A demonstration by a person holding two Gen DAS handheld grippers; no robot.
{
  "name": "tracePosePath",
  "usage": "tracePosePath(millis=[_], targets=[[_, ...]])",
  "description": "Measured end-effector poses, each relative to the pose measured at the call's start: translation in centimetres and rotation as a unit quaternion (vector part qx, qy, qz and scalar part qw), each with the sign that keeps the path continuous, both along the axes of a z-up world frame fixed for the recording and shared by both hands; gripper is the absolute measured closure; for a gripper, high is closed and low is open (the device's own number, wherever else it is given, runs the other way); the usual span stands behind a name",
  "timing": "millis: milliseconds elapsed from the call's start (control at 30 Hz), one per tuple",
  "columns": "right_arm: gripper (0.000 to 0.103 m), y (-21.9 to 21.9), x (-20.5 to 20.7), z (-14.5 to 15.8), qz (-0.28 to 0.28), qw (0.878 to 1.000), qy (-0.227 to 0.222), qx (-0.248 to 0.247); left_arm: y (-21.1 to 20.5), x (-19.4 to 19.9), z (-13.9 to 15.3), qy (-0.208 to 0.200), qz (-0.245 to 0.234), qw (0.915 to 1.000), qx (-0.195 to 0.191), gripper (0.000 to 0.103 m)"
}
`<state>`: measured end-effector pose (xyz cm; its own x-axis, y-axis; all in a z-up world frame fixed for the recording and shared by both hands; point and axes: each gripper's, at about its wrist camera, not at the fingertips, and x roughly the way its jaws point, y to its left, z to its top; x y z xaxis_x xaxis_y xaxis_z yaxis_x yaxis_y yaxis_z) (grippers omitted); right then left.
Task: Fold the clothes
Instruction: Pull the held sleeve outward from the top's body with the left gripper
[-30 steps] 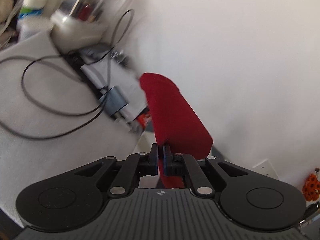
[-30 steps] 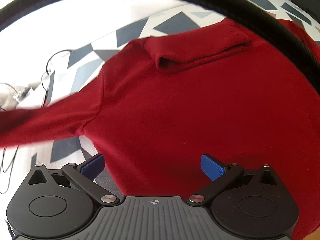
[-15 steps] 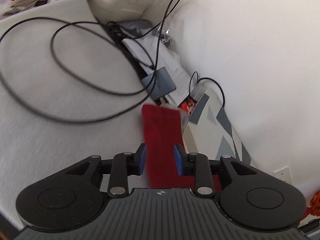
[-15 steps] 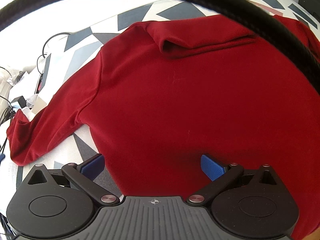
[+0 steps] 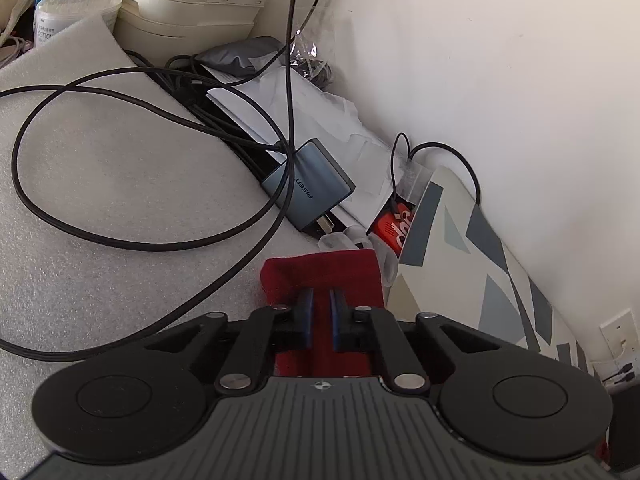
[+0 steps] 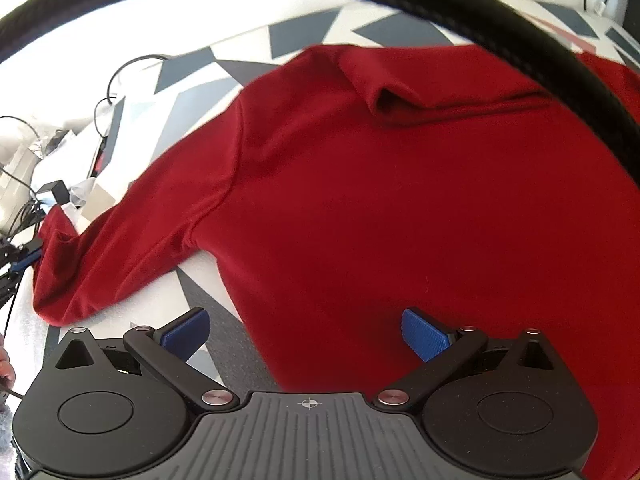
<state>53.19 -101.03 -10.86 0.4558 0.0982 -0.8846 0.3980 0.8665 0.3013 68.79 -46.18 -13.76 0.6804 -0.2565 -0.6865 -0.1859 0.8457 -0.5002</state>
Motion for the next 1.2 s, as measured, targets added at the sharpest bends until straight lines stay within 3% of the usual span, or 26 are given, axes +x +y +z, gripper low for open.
tracePosePath(millis=[233, 300, 433, 633, 833, 900, 1033, 1200], targets=[[0.001, 0.7, 0.7, -0.2, 0.014, 1.0, -0.003, 0.0, 2.2, -3.6, 4.0, -0.067, 0.06, 0.9959, 0.009, 0.102], [0.001, 0.9, 0.8, -0.2, 0.02, 1.0, -0.004, 0.001, 2.9, -4.1, 4.6, -0.07, 0.059, 0.9958, 0.003, 0.102], [0.001, 1.5, 1.2, -0.4, 0.028, 1.0, -0.003, 0.002, 3.3, -2.8, 2.5, -0.024, 0.013, 0.9982, -0.053, 0.081], [0.001, 2.0, 1.2, -0.4, 0.034, 0.999, -0.004, -0.003, 0.5, -0.9, 0.1, -0.008, -0.013, 0.9996, 0.025, 0.071], [0.001, 0.7, 0.3, -0.5, 0.011, 1.0, 0.006, -0.001, -0.7, 0.4, -0.2, -0.02, -0.02, 0.9976, 0.063, 0.058], [0.001, 0.4, 0.2, -0.5, 0.005, 1.0, 0.005, -0.001, -0.7, 0.3, 0.1, -0.025, -0.014, 0.9977, 0.061, 0.057], [0.001, 0.0, -0.1, -0.5, 0.004, 1.0, 0.004, -0.003, -0.9, 0.1, 0.3, -0.04, -0.012, 0.9962, 0.076, 0.043], [0.001, -0.1, -0.1, -0.5, 0.007, 1.0, 0.007, -0.005, -1.1, 0.9, -0.6, -0.035, -0.019, 0.9956, 0.085, 0.044]])
